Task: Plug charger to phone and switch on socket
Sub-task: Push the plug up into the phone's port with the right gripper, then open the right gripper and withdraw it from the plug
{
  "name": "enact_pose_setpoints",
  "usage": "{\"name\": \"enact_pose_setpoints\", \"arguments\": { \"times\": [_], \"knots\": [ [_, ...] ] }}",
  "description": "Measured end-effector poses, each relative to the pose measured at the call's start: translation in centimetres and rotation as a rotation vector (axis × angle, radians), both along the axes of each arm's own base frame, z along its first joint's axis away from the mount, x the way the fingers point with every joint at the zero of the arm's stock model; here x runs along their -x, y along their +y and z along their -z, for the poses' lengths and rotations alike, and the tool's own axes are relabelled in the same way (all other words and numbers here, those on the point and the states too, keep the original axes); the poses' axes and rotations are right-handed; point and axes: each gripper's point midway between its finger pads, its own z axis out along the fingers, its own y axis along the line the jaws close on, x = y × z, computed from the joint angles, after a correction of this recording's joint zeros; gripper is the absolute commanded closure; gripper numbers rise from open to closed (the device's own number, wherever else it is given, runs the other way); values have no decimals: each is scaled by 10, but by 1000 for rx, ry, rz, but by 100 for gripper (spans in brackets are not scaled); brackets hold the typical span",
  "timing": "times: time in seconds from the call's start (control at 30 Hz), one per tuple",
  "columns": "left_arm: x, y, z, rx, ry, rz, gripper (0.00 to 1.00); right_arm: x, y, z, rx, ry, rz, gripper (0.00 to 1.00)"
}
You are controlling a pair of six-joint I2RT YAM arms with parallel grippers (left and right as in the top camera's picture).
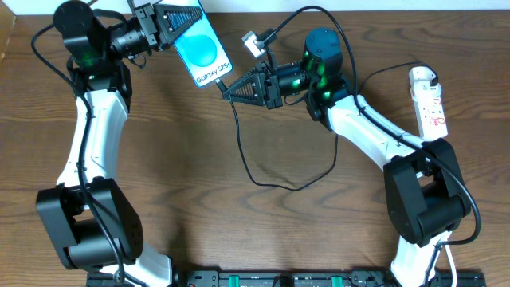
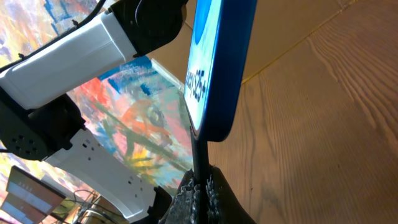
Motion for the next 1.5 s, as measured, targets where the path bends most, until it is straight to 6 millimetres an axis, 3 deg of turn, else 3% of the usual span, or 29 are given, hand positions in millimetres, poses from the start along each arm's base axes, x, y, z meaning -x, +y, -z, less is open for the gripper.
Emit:
{"name": "enact_pose_setpoints", "arguments": {
  "times": [1.17, 1.2, 1.27, 1.3, 1.33, 1.5],
  "knots": [
    [-2, 1, -1, -20, -59, -16, 93, -8, 4, -2, 3, 47, 50, 99],
    [-2, 1, -1, -20, -59, -16, 93, -8, 4, -2, 3, 47, 50, 95],
    [-2, 1, -1, -21, -61, -16, 93, -8, 4, -2, 3, 47, 52, 74],
    [-1, 0, -1, -22, -61, -10, 93, -10, 5, -3, 0, 45, 64, 32],
    [0, -1, 0, -23, -59, -1, 93, -12, 5, -3, -2, 46, 74, 1],
    [5, -3, 1, -28, -59, 29, 93, -15, 5, -4, -5, 45, 95, 1]
  ]
}}
